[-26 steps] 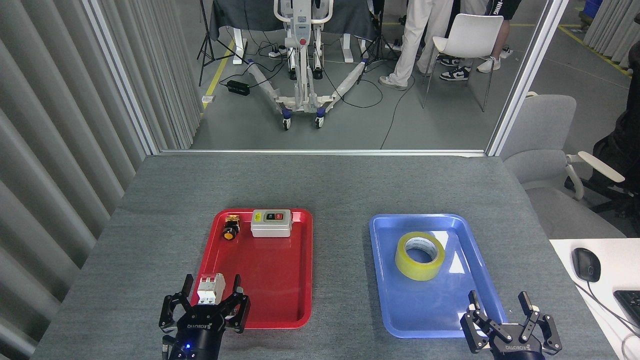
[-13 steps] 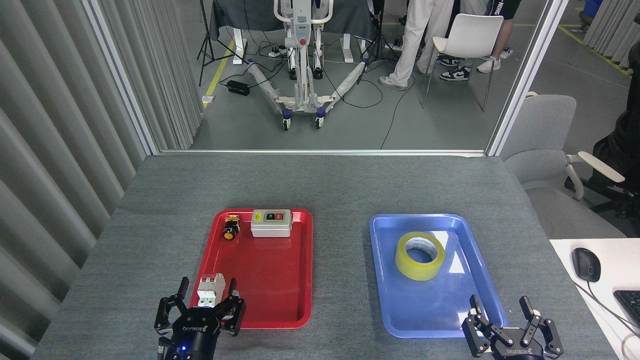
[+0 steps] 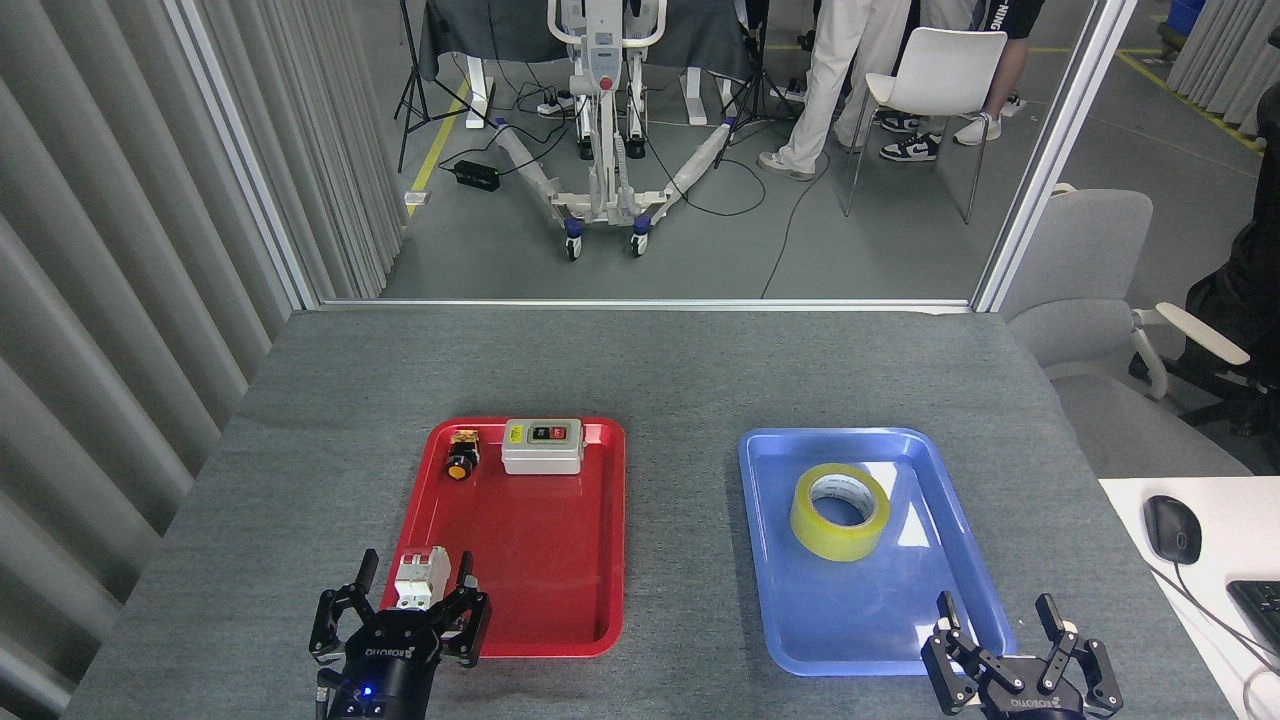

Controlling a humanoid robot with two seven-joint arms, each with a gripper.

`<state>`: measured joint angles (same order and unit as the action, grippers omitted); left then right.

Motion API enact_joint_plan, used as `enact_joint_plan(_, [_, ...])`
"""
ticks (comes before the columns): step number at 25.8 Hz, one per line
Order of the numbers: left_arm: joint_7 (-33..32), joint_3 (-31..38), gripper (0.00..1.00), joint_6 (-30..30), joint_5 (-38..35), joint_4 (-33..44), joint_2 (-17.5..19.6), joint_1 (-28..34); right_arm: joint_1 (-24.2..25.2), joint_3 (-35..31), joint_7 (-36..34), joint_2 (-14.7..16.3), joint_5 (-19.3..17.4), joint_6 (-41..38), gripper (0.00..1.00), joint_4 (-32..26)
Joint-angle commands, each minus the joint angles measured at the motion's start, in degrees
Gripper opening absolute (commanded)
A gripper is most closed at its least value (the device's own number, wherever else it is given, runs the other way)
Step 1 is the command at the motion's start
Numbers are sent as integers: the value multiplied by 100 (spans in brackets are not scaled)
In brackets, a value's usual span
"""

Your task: Place and move tape with both arms

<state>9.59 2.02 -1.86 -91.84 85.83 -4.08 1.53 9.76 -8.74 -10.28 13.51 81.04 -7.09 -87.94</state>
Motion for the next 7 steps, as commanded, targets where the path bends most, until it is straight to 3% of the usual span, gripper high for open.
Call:
enact_joint_plan(1, [-1, 0, 100, 1, 0, -75, 4, -4, -1, -5, 0, 3, 0, -2, 99, -4])
enact_joint_plan(7, [-1, 0, 100, 1, 0, -110, 22, 5, -1, -5, 0, -6, 9, -2, 99, -4])
